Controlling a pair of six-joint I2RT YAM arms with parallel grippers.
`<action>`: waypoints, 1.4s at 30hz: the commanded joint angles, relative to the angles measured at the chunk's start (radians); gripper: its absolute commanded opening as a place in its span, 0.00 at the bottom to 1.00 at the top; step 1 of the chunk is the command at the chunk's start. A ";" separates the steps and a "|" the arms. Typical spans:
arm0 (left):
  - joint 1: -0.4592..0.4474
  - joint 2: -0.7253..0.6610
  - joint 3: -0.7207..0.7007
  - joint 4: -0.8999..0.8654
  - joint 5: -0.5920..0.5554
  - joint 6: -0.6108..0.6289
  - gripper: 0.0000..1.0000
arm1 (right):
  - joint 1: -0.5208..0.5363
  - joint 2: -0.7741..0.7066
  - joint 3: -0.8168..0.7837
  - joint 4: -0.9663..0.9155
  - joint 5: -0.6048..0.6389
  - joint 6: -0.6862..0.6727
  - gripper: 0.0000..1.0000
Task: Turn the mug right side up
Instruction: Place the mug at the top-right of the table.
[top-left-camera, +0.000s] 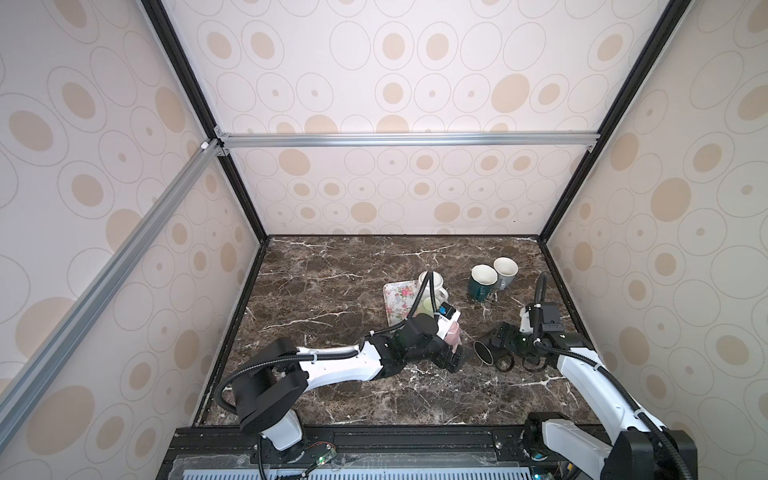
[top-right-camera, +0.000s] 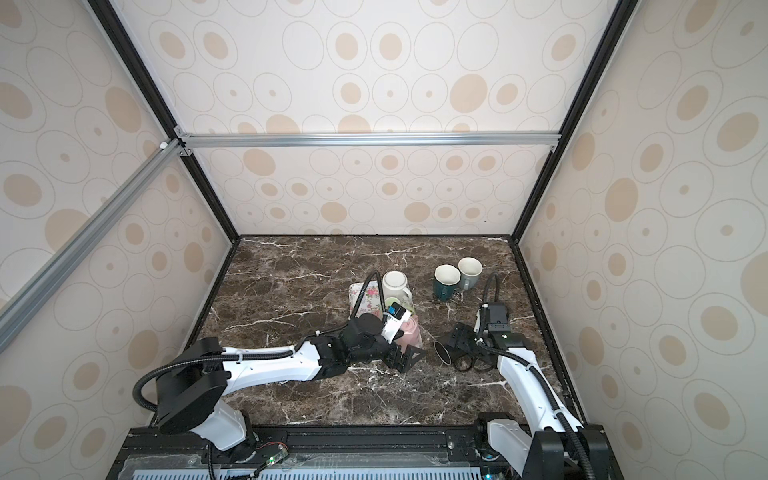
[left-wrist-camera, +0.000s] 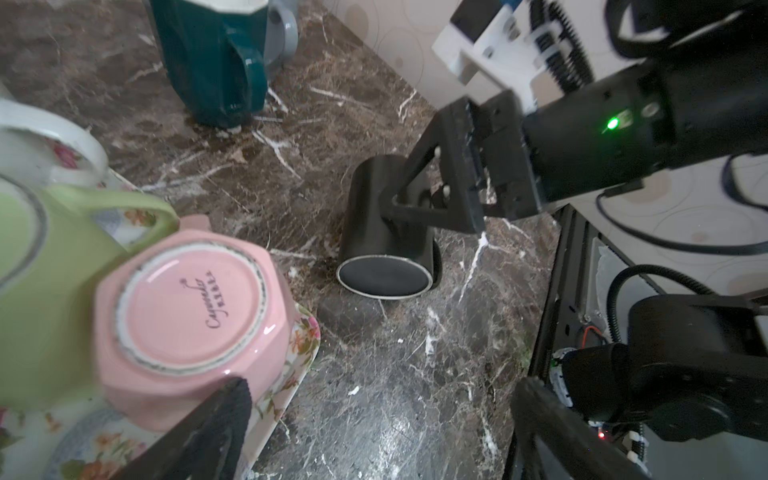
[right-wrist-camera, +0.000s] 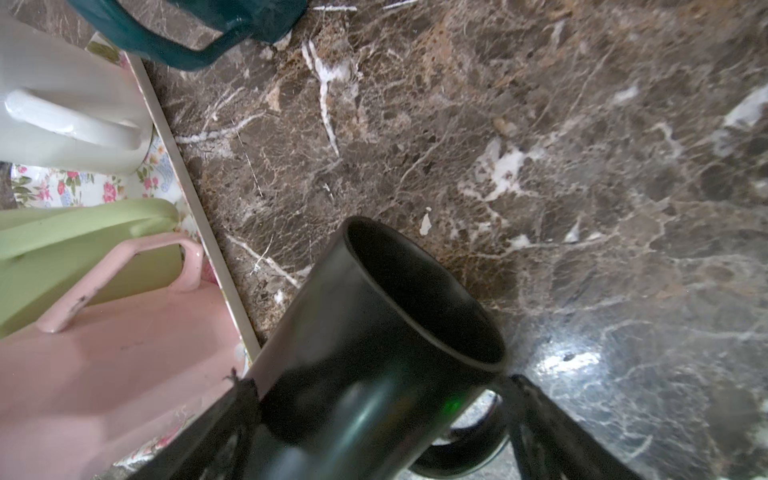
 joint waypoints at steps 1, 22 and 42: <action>-0.023 0.051 0.068 0.014 -0.026 0.014 0.98 | -0.005 -0.011 -0.038 0.065 0.038 0.067 0.93; -0.022 0.386 0.461 -0.246 -0.051 0.079 0.98 | -0.006 -0.086 -0.076 0.113 0.109 0.189 0.92; 0.031 0.489 0.648 -0.409 -0.165 0.194 0.98 | -0.008 -0.106 -0.047 0.061 0.092 0.149 0.88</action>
